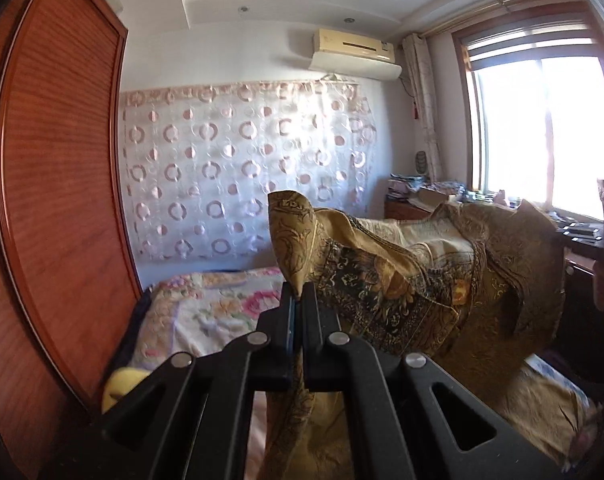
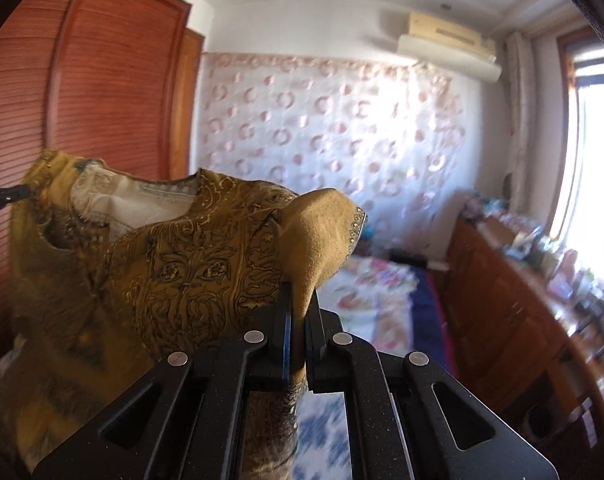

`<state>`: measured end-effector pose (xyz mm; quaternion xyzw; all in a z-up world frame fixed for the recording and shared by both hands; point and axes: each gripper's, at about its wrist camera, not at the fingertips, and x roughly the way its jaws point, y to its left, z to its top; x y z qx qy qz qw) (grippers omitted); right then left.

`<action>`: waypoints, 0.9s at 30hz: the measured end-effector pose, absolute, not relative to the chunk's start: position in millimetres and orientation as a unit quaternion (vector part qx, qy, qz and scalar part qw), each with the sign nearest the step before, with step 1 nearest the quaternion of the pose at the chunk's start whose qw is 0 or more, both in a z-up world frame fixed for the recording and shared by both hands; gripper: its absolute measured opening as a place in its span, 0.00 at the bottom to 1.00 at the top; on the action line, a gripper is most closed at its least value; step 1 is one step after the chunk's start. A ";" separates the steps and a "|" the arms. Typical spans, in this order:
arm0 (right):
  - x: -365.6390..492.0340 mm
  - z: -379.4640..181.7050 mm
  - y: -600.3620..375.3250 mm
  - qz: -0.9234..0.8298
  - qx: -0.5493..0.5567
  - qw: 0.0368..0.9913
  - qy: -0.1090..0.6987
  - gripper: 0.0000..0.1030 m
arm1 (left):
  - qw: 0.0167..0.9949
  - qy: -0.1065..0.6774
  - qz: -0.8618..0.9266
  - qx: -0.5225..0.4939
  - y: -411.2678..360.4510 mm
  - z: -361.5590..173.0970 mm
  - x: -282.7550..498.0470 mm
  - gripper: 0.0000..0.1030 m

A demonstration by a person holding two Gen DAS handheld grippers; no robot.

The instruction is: Fold small clothes

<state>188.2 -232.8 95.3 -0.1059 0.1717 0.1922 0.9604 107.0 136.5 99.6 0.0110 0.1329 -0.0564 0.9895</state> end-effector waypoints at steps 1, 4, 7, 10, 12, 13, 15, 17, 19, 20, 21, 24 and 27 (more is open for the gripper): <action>179.0 75.4 -240.0 0.198 -0.100 0.958 0.184 0.02 | 0.988 0.141 -0.063 0.009 136.0 82.3 91.4 0.00; 155.9 26.3 -259.8 0.213 -0.081 0.949 0.220 0.02 | 0.985 0.154 -0.076 -0.003 129.7 50.9 51.3 0.00; 127.4 -12.3 -274.5 0.233 -0.066 0.938 0.248 0.02 | 0.980 0.183 -0.082 -0.008 121.9 14.6 15.9 0.00; 100.6 -39.4 -283.6 0.244 -0.052 0.931 0.266 0.02 | 0.975 0.207 -0.083 -0.002 109.2 -5.5 -5.2 0.00; 79.3 -56.2 -284.9 0.250 -0.052 0.928 0.273 0.02 | 0.972 0.217 -0.087 -0.010 103.2 -17.6 -20.5 0.00; 72.3 -61.4 -284.7 0.247 -0.059 0.928 0.274 0.02 | 0.971 0.220 -0.090 -0.011 100.1 -23.3 -27.7 0.00; 58.5 -69.8 -285.4 0.242 -0.068 0.929 0.270 0.02 | 0.971 0.222 -0.088 -0.005 95.9 -29.5 -39.1 0.01; 52.5 -73.5 -286.1 0.238 -0.066 0.930 0.271 0.02 | 0.970 0.225 -0.093 0.003 89.8 -38.7 -53.4 0.02; 50.7 -73.8 -291.3 0.238 -0.063 0.931 0.269 0.02 | 0.969 0.226 -0.099 0.000 87.8 -41.9 -62.2 0.03; 50.4 -73.7 -291.5 0.236 -0.063 0.931 0.270 0.02 | 0.968 0.229 -0.102 -0.002 90.1 -41.7 -62.5 0.04; 51.0 -74.0 -290.5 0.235 -0.065 0.931 0.273 0.02 | 0.967 0.232 -0.108 -0.003 89.8 -42.8 -65.9 0.05; 54.1 -76.1 -287.8 0.240 -0.070 0.925 0.285 0.03 | 0.965 0.239 -0.106 -0.012 97.6 -41.0 -69.0 0.12; 50.7 -82.5 -284.6 0.241 -0.086 0.920 0.295 0.03 | 0.965 0.239 -0.105 -0.024 107.0 -37.6 -73.1 0.20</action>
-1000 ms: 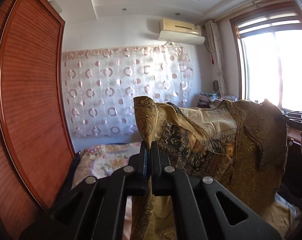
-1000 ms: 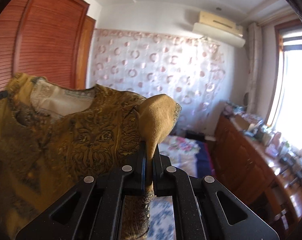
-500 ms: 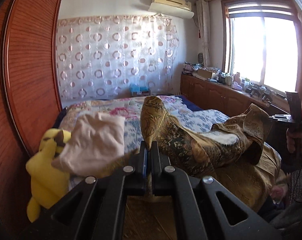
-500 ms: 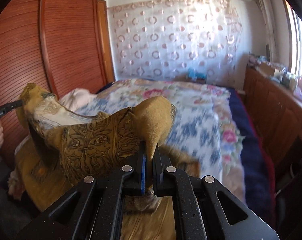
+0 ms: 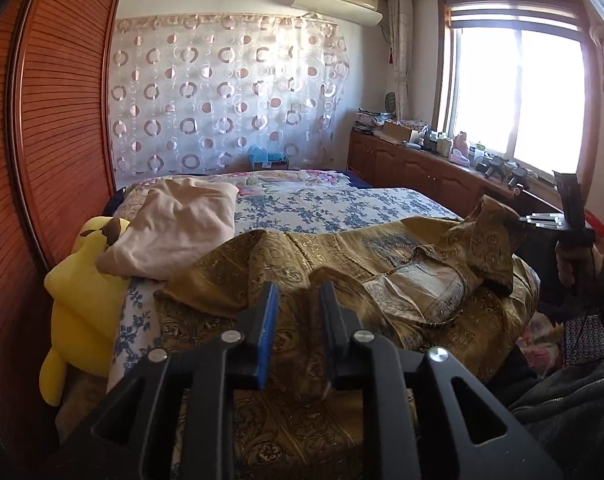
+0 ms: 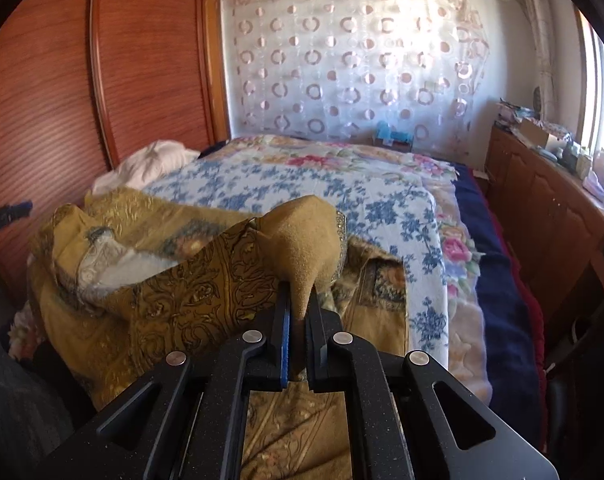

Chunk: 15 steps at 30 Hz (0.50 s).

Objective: Fold small clothes
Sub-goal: 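Lower the folded shirt onto the bed and open both grippers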

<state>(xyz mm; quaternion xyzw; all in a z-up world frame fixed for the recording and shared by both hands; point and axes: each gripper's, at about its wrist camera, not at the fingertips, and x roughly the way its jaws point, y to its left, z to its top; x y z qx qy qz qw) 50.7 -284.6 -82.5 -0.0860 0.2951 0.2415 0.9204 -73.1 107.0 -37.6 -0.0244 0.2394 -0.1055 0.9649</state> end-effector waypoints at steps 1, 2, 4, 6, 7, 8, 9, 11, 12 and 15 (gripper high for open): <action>48.9 -85.0 -284.5 0.241 -0.090 0.919 0.299 0.03 | 0.966 0.237 -0.102 -0.024 108.9 -35.6 -74.2 0.21; 46.9 -86.9 -285.1 0.241 -0.092 0.917 0.303 0.04 | 0.966 0.236 -0.100 -0.024 111.1 -35.1 -74.2 0.23; 43.2 -90.3 -288.6 0.238 -0.091 0.915 0.314 0.07 | 0.967 0.236 -0.095 -0.028 116.6 -33.9 -71.5 0.26; 41.0 -88.4 -292.8 0.232 -0.086 0.917 0.314 0.22 | 0.964 0.247 -0.094 -0.027 118.9 -34.2 -63.0 0.27; 40.7 -85.7 -294.9 0.230 -0.081 0.918 0.312 0.38 | 0.962 0.254 -0.094 -0.027 119.0 -34.6 -57.5 0.28; 40.7 -80.6 -298.1 0.233 -0.071 0.920 0.307 0.49 | 0.961 0.257 -0.095 -0.028 119.9 -34.2 -52.5 0.28; 41.0 -75.8 -299.5 0.234 -0.064 0.922 0.303 0.51 | 0.960 0.260 -0.097 -0.030 119.3 -34.0 -46.9 0.28; 43.8 -66.9 -298.4 0.234 -0.059 0.924 0.296 0.52 | 0.957 0.268 -0.108 -0.029 114.6 -35.0 -35.1 0.28; 46.8 -61.4 -295.7 0.236 -0.060 0.925 0.292 0.52 | 0.956 0.270 -0.114 -0.026 111.3 -35.2 -30.9 0.28; 56.2 -50.5 -284.6 0.241 -0.064 0.925 0.286 0.54 | 0.952 0.279 -0.129 -0.016 100.1 -35.8 -15.2 0.28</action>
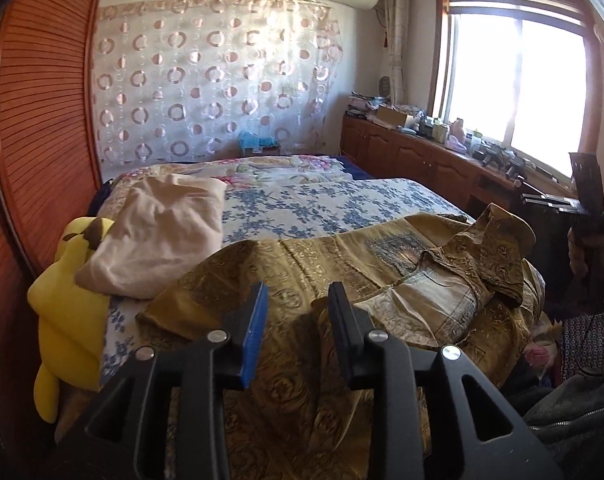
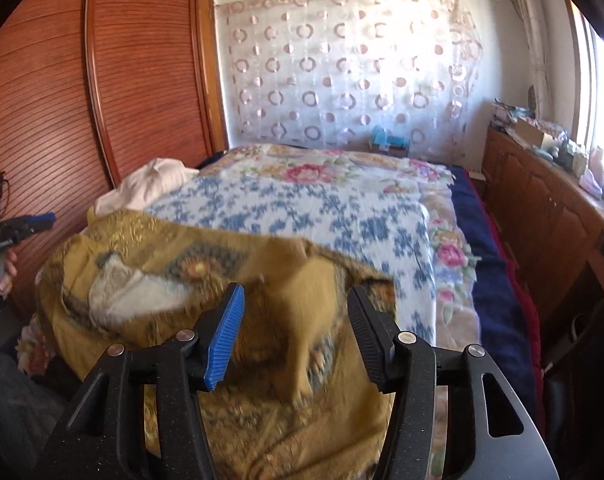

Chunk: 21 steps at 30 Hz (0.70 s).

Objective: Fold small clothes
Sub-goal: 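Lower the folded shirt onto the bed and open both grippers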

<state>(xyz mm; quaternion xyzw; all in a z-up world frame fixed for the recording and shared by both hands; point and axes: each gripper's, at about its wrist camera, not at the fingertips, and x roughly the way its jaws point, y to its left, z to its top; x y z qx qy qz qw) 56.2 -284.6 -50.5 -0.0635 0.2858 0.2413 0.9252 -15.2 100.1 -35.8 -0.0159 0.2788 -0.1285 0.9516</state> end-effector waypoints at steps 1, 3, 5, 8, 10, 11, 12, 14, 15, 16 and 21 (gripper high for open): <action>61.5 -47.8 -280.4 0.243 -0.063 0.924 0.289 0.54 | 0.949 0.285 -0.133 -0.014 96.7 -36.7 -8.9 0.29; 78.4 -47.8 -269.2 0.241 -0.061 0.918 0.310 0.54 | 0.944 0.300 -0.137 -0.013 93.2 -39.7 2.3 0.29; 98.8 -56.1 -258.3 0.228 -0.071 0.909 0.343 0.54 | 0.941 0.313 -0.132 -0.010 90.6 -44.6 11.2 0.29; 116.5 -72.0 -253.2 0.228 -0.073 0.893 0.381 0.40 | 0.936 0.326 -0.133 -0.012 89.9 -50.0 17.0 0.29; 119.1 -80.2 -254.4 0.243 -0.067 0.881 0.400 0.03 | 0.935 0.328 -0.133 -0.014 90.2 -51.8 17.3 0.29; 116.9 -82.0 -255.8 0.254 -0.064 0.876 0.405 0.03 | 0.935 0.328 -0.133 -0.015 90.8 -52.0 17.3 0.29; 111.4 -81.8 -257.7 0.265 -0.061 0.873 0.405 0.02 | 0.935 0.328 -0.131 -0.017 92.2 -51.5 17.3 0.29; 97.4 -78.0 -261.2 0.277 -0.060 0.873 0.396 0.01 | 0.937 0.326 -0.125 -0.021 95.8 -50.0 17.2 0.29; 87.2 -75.4 -264.9 0.285 -0.059 0.872 0.392 0.01 | 0.938 0.324 -0.121 -0.023 98.2 -48.4 17.0 0.29; 77.9 -73.0 -268.2 0.292 -0.059 0.872 0.388 0.01 | 0.939 0.321 -0.117 -0.025 99.9 -46.9 16.5 0.29; 37.4 -84.6 -289.4 0.290 -0.070 0.865 0.403 0.01 | 0.945 0.310 -0.103 -0.026 106.7 -40.4 19.8 0.29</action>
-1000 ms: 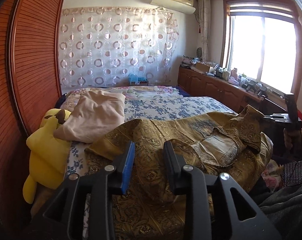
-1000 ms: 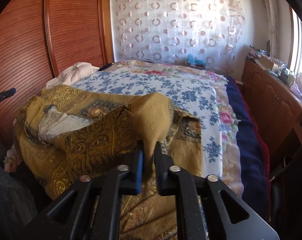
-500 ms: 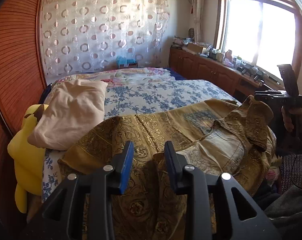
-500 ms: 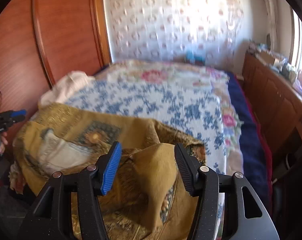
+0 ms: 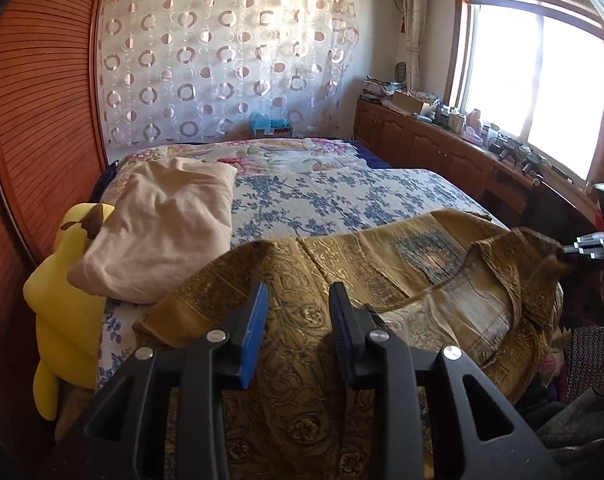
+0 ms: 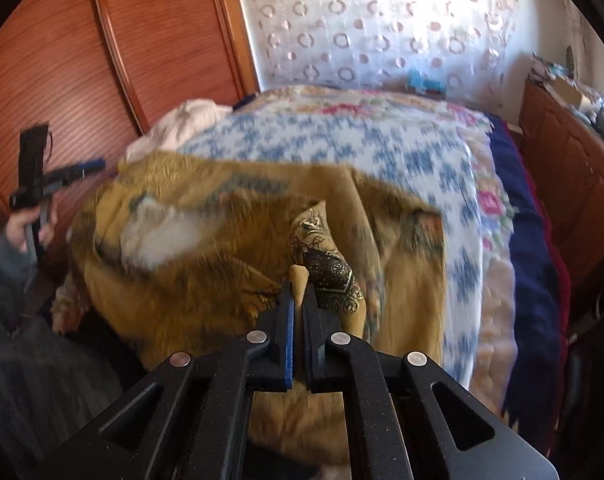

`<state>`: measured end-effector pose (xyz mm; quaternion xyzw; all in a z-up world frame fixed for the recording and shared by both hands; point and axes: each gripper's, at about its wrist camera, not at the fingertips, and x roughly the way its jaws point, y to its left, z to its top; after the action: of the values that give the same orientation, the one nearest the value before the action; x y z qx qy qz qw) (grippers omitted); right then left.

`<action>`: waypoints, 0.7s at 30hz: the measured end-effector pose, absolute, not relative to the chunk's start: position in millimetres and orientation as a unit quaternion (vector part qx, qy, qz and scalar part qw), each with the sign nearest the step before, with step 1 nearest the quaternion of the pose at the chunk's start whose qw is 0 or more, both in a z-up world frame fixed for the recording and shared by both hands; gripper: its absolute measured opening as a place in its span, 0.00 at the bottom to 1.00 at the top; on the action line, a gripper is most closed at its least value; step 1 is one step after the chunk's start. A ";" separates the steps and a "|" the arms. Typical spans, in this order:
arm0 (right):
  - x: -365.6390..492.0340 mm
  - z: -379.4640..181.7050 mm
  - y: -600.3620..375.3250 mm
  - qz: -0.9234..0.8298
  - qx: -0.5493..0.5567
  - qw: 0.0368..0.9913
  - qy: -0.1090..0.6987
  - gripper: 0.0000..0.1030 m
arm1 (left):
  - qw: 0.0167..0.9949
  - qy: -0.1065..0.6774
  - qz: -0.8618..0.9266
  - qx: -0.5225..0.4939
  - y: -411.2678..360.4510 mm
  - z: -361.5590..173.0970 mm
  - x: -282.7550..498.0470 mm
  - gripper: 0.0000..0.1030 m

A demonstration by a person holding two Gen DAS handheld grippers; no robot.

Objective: Fold small clothes
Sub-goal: 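Lower the folded shirt onto the bed and open both grippers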

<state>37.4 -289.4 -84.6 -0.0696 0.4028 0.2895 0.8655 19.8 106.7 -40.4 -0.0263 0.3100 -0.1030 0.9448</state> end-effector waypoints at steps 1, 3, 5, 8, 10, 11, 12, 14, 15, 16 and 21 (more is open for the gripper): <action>33.2 -92.3 -293.2 0.286 -0.072 0.862 0.413 0.01 | 0.945 0.310 -0.100 -0.026 108.3 -40.4 21.8 0.29; 29.7 -104.7 -295.3 0.276 -0.080 0.856 0.430 0.01 | 0.946 0.309 -0.095 -0.025 112.5 -40.7 27.6 0.29; 28.3 -109.1 -295.7 0.266 -0.088 0.857 0.432 0.01 | 0.946 0.312 -0.086 -0.018 116.6 -42.2 35.0 0.29; 34.1 -94.5 -297.7 0.259 -0.076 0.871 0.410 0.28 | 0.943 0.323 -0.079 -0.007 125.4 -45.4 49.1 0.29; 39.8 -81.3 -298.7 0.251 -0.072 0.885 0.387 0.60 | 0.938 0.338 -0.079 -0.004 130.5 -48.6 60.9 0.29; 43.6 -73.7 -299.4 0.248 -0.068 0.892 0.373 0.67 | 0.935 0.345 -0.077 0.001 132.1 -51.1 66.8 0.30; 49.2 -66.2 -299.0 0.246 -0.065 0.897 0.360 0.68 | 0.933 0.351 -0.074 0.006 132.3 -53.1 71.8 0.30; 62.9 -57.2 -295.5 0.238 -0.074 0.904 0.347 0.73 | 0.929 0.362 -0.073 0.015 132.2 -58.0 81.9 0.30; 72.9 -55.5 -291.5 0.232 -0.082 0.906 0.343 0.73 | 0.927 0.368 -0.074 0.018 132.0 -61.6 88.0 0.30; 82.2 -55.5 -288.5 0.233 -0.086 0.907 0.342 0.74 | 0.923 0.377 -0.077 0.017 132.2 -66.2 94.6 0.30; 140.3 -73.8 -269.4 0.240 -0.098 0.895 0.364 0.77 | 0.905 0.417 -0.079 0.002 136.3 -89.9 116.0 0.30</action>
<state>140.3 -269.4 -73.8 -0.0982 0.3639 0.2401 0.8946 116.0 136.3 -89.9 0.0025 0.4174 -0.0789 0.9053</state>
